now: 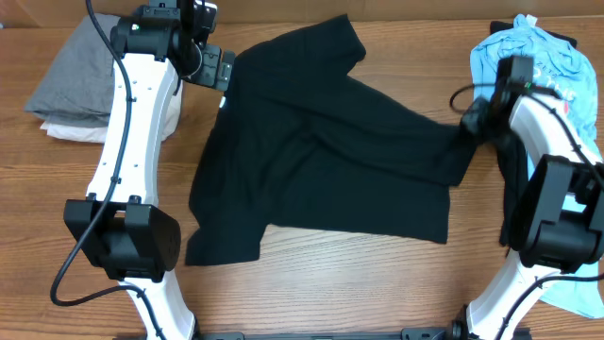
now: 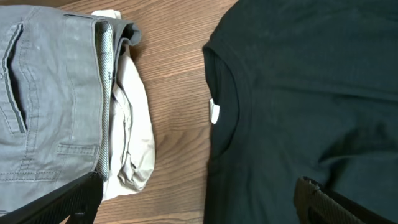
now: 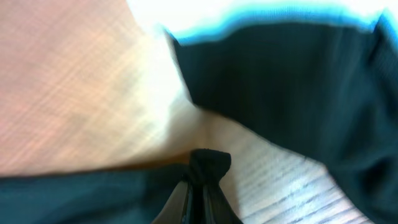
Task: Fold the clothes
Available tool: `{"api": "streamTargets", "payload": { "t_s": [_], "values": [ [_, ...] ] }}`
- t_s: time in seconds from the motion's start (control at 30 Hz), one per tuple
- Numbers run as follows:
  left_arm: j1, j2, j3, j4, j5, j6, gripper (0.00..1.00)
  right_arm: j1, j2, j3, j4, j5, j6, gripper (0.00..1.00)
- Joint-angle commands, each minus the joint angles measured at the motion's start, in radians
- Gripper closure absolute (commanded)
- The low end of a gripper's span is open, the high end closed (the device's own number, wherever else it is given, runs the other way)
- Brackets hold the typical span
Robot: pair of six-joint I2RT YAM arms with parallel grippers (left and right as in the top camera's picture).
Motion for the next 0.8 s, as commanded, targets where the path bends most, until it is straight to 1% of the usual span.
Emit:
{"api": "streamTargets", "payload": {
  "t_s": [0.0,0.13,0.5,0.53,0.6,0.63,0.67,0.7,0.73,0.77],
  "values": [
    [-0.005,0.007,0.005,0.007,0.011,-0.014,0.0,-0.001,-0.002,0.153,-0.033,0.001,-0.043,0.96],
    [-0.005,0.007,0.005,0.017,0.011,-0.014,0.0,-0.002,-0.002,0.217,-0.017,0.011,-0.063,0.96],
    [0.002,0.007,0.005,0.017,0.003,-0.01,0.0,-0.022,0.105,0.217,0.397,0.055,-0.078,0.96],
    [0.002,0.007,0.005,0.016,0.004,-0.01,0.0,-0.026,0.108,0.217,0.418,0.054,-0.078,0.95],
    [0.002,0.007,0.005,0.013,0.004,-0.01,0.0,-0.034,0.113,0.217,0.451,0.054,-0.078,0.89],
    [0.002,0.007,0.005,0.012,0.004,-0.01,0.0,-0.036,0.115,0.217,0.462,0.054,-0.078,0.8],
    [0.002,0.007,0.005,0.013,0.004,-0.01,0.0,-0.041,0.115,0.217,0.469,0.054,-0.078,0.65],
    [0.003,0.007,0.005,0.013,0.003,-0.01,0.0,-0.044,0.115,0.217,0.472,0.053,-0.078,0.38],
    [0.008,0.007,0.005,0.013,0.003,-0.01,0.0,-0.05,0.114,0.224,0.46,0.049,-0.078,0.05],
    [0.012,0.007,0.005,0.012,0.004,-0.011,0.0,-0.053,0.113,0.235,0.439,0.042,-0.079,0.0]
  ]
}}
